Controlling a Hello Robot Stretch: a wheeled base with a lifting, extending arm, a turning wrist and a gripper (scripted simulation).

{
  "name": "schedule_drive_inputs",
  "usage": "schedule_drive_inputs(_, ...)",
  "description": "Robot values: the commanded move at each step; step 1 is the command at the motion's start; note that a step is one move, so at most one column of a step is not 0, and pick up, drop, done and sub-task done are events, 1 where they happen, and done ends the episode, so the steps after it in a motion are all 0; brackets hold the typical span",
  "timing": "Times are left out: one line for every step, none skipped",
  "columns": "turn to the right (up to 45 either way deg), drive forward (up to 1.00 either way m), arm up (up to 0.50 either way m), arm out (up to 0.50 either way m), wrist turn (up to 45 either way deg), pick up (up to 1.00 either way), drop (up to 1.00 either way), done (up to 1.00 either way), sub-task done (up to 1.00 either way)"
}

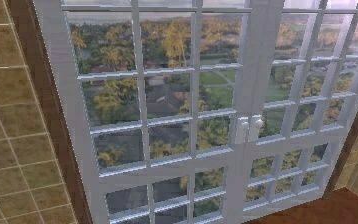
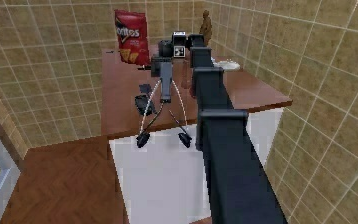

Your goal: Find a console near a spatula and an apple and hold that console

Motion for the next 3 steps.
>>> schedule_drive_inputs(0.0,0.0,0.0,0.0,45.0,0.0,0.0,0.0,0.0)
schedule_drive_inputs(0.0,0.0,0.0,0.0,45.0,0.0,0.0,0.0,0.0)
schedule_drive_inputs(0.0,0.0,0.0,0.0,45.0,0.0,0.0,0.0,0.0)
